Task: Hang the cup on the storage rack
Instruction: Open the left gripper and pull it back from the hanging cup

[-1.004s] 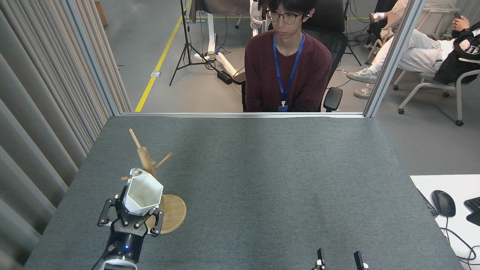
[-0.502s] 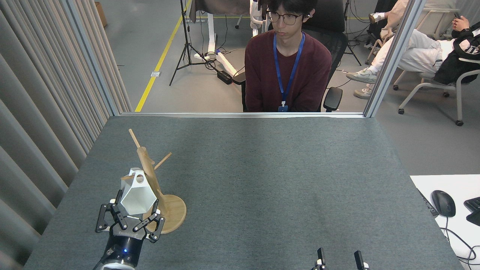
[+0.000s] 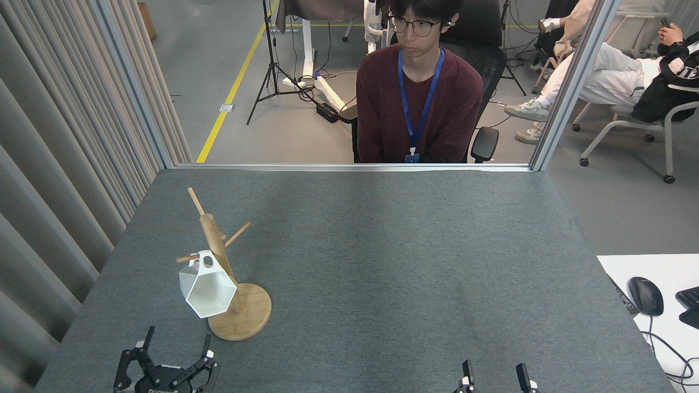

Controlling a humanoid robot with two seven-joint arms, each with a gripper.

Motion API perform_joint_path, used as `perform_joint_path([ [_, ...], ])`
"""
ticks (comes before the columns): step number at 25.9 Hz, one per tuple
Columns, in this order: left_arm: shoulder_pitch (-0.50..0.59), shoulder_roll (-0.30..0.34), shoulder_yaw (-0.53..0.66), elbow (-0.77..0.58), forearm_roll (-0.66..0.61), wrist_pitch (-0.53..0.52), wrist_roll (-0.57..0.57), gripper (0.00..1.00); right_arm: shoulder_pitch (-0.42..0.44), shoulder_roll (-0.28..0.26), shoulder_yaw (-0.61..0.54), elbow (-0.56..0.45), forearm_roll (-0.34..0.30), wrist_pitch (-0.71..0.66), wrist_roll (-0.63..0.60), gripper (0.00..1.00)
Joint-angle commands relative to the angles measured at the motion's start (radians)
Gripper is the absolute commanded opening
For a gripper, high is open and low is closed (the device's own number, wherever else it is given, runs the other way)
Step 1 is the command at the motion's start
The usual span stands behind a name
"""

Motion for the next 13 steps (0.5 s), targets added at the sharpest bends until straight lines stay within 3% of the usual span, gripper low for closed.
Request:
perform_joint_path([
  [1,0.088,0.036,0.015,-0.085,0.199,-0.149,-0.003,0.99,0.012,-0.004,-0.001,-0.021,0.0,0.0,0.006,0.99],
  [4,0.154,0.069,0.032,-0.102,0.373,-0.267,-0.012,0.99,0.045,-0.019,-0.001,-0.052,0.003,0.0,0.006,0.99],
  [13,0.198,0.089,0.032,-0.168,0.512,-0.323,-0.054,0.99,0.075,-0.04,-0.01,-0.053,0.001,0.008,0.006,0.99],
])
